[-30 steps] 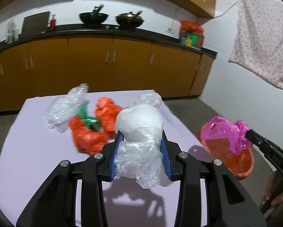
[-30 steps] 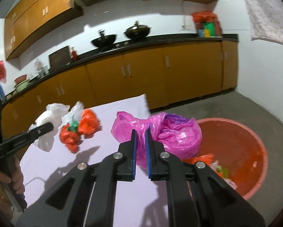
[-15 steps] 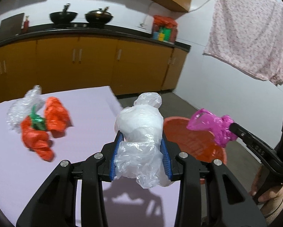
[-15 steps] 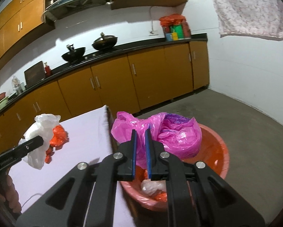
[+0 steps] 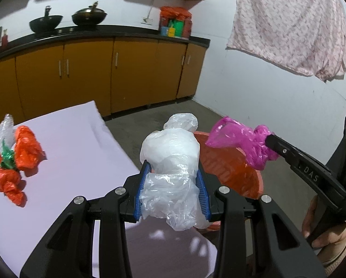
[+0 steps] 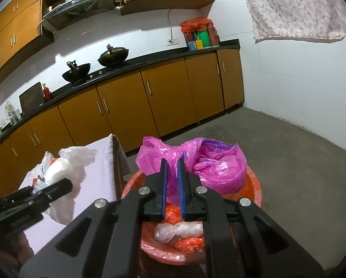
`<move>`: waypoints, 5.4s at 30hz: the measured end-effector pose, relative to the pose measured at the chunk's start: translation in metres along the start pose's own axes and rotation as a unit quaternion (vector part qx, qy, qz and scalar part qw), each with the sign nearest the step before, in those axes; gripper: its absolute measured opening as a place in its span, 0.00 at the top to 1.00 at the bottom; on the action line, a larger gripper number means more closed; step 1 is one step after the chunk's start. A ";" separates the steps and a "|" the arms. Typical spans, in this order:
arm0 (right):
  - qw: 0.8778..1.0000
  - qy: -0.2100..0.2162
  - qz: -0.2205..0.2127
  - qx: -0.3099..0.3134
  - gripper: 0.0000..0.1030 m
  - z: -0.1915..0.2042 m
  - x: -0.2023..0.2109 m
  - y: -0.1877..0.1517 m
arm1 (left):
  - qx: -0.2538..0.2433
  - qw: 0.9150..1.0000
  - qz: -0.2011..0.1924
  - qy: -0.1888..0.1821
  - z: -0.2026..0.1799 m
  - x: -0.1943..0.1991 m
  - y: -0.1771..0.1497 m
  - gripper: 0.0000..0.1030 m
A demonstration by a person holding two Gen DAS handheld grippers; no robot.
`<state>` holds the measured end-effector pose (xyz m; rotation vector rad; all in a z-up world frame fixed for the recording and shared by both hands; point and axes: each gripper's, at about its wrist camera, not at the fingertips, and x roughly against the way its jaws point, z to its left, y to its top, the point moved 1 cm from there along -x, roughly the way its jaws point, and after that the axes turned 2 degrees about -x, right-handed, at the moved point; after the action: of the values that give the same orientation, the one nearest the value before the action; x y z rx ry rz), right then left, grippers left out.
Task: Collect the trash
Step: 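Carry the white and pink bags over the orange basket with both tools, then open both tools to drop the white and pink bags into the basket, then return the left tool to the table and grasp a large red bag, then grasp a second red bag with the right tool while left holds red bag, then carry both red bags over the orange basket with both tools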
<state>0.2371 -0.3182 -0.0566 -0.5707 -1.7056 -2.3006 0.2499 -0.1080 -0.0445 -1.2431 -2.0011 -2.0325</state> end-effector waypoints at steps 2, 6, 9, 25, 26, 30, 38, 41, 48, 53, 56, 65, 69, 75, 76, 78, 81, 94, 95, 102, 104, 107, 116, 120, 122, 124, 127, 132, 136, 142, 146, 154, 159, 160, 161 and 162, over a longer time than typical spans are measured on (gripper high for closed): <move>1.000 -0.001 0.001 -0.002 0.90 -0.003 -0.003 0.000 | -0.004 1.000 0.005 -0.004 -0.004 -0.006 -0.001 0.63; 1.000 -0.002 0.002 -0.007 0.90 -0.007 -0.008 0.001 | -0.010 1.000 0.012 -0.011 -0.011 -0.016 -0.001 0.63; 1.000 -0.004 0.001 -0.014 0.90 -0.013 -0.012 0.002 | -0.015 1.000 0.017 -0.015 -0.016 -0.025 -0.001 0.63; 0.999 -0.004 -0.013 -0.042 0.72 -0.031 -0.028 0.013 | -0.025 0.999 0.032 -0.033 -0.039 -0.060 0.002 0.50; 0.999 -0.006 -0.014 -0.042 0.66 -0.033 -0.028 0.014 | -0.024 0.999 0.033 -0.032 -0.038 -0.060 0.000 0.49; 0.998 -0.013 -0.015 -0.051 0.62 -0.041 -0.025 0.012 | -0.016 0.999 0.039 -0.023 -0.027 -0.060 -0.003 0.49; 0.999 -0.015 -0.015 -0.048 0.48 -0.035 -0.020 0.009 | 0.009 0.999 0.033 0.013 0.005 -0.043 -0.007 0.44; 0.999 -0.007 -0.012 -0.036 0.44 -0.022 -0.019 0.008 | 0.024 0.999 0.028 0.034 0.023 -0.031 -0.011 0.39; 0.999 0.034 0.008 -0.004 0.39 0.023 -0.023 0.000 | 0.054 0.991 0.005 0.122 0.081 0.012 -0.021 0.20; 0.997 0.068 0.026 0.020 0.35 0.063 -0.027 -0.010 | 0.079 0.971 -0.004 0.227 0.140 0.044 -0.032 0.08; 0.995 0.084 0.036 0.034 0.35 0.085 -0.029 -0.017 | 0.109 0.953 0.007 0.283 0.181 0.053 -0.038 0.07; 0.989 0.116 0.062 0.073 0.34 0.138 -0.036 -0.033 | 0.184 0.932 0.059 0.308 0.249 0.037 -0.046 0.07; 0.986 0.122 0.069 0.090 0.34 0.154 -0.039 -0.036 | 0.187 0.937 0.061 0.290 0.248 0.030 -0.049 0.07; 0.983 0.128 0.079 0.104 0.34 0.172 -0.044 -0.041 | 0.201 0.945 0.065 0.249 0.250 0.026 -0.057 0.36; 0.983 0.129 0.080 0.106 0.34 0.175 -0.045 -0.042 | 0.200 0.946 0.062 0.248 0.250 0.027 -0.058 0.38; 0.981 0.134 0.083 0.111 0.34 0.181 -0.045 -0.045 | 0.195 0.948 0.056 0.244 0.249 0.030 -0.060 0.43; 0.979 0.140 0.085 0.121 0.33 0.189 -0.045 -0.047 | 0.193 0.950 0.049 0.242 0.250 0.039 -0.063 0.49; 0.967 0.190 0.094 0.142 0.34 0.254 -0.067 -0.055 | 0.215 0.937 0.003 0.275 0.279 0.127 -0.092 0.51; 0.965 0.194 0.095 0.146 0.34 0.264 -0.071 -0.057 | 0.216 0.936 0.001 0.279 0.282 0.132 -0.093 0.51; 0.963 0.204 0.098 0.149 0.34 0.308 -0.105 -0.059 | 0.218 0.929 -0.011 0.300 0.297 0.159 -0.105 0.50; 0.962 0.203 0.104 0.150 0.34 0.319 -0.120 -0.061 | 0.219 0.927 -0.013 0.303 0.302 0.163 -0.107 0.50; 0.962 0.194 0.105 0.160 0.34 0.330 -0.137 -0.065 | 0.222 0.926 -0.017 0.306 0.310 0.167 -0.108 0.50; 0.958 0.200 0.099 0.178 0.34 0.347 -0.172 -0.068 | 0.217 0.928 -0.016 0.303 0.321 0.164 -0.107 0.50; 0.957 0.203 0.117 0.171 0.34 0.350 -0.189 -0.072 | 0.211 0.930 -0.014 0.302 0.319 0.162 -0.106 0.50; 0.955 0.205 0.126 0.173 0.53 0.353 -0.195 -0.073 | 0.208 0.930 -0.011 0.303 0.319 0.160 -0.106 0.50; 0.953 0.204 0.135 0.178 0.76 0.355 -0.199 -0.074 | 0.207 0.930 -0.010 0.303 0.319 0.159 -0.105 0.50; 0.953 0.194 0.150 0.176 0.90 0.354 -0.205 -0.075 | 0.207 0.930 -0.011 0.302 0.317 0.159 -0.105 0.50; 0.955 0.197 0.147 0.168 0.92 0.340 -0.193 -0.074 | 0.201 0.932 -0.008 0.300 0.312 0.157 -0.104 0.49; 0.958 0.194 0.134 0.163 0.92 0.323 -0.172 -0.069 | 0.200 0.935 -0.011 0.293 0.305 0.157 -0.101 0.50; 0.966 0.182 0.108 0.148 0.92 0.283 -0.125 -0.056 | 0.187 0.943 -0.023 0.273 0.279 0.160 -0.090 0.50; 0.975 0.161 0.088 0.129 0.92 0.247 -0.089 -0.045 | 0.176 0.950 -0.030 0.256 0.258 0.161 -0.081 0.50; 0.990 0.093 0.051 0.095 0.92 0.176 -0.031 -0.025 | 0.139 0.967 -0.038 0.211 0.205 0.157 -0.062 0.50; 0.995 0.057 0.034 0.072 0.92 0.136 -0.005 -0.016 | 0.118 0.976 -0.040 0.180 0.172 0.149 -0.050 0.50; 0.996 0.050 0.031 0.069 0.92 0.128 -0.001 -0.014 | 0.115 0.977 -0.040 0.173 0.165 0.147 -0.049 0.50; 0.997 0.043 0.028 0.065 0.92 0.121 0.004 -0.013 | 0.111 0.979 -0.039 0.165 0.158 0.144 -0.046 0.50; 0.997 0.039 0.025 0.062 0.92 0.116 0.007 -0.012 | 0.108 0.981 -0.038 0.159 0.153 0.142 -0.044 0.50</move>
<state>0.2464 -0.2034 -0.0351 -0.4873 -1.7619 -2.1348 0.2068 0.1003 -0.0269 -0.7581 -2.0690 -1.8401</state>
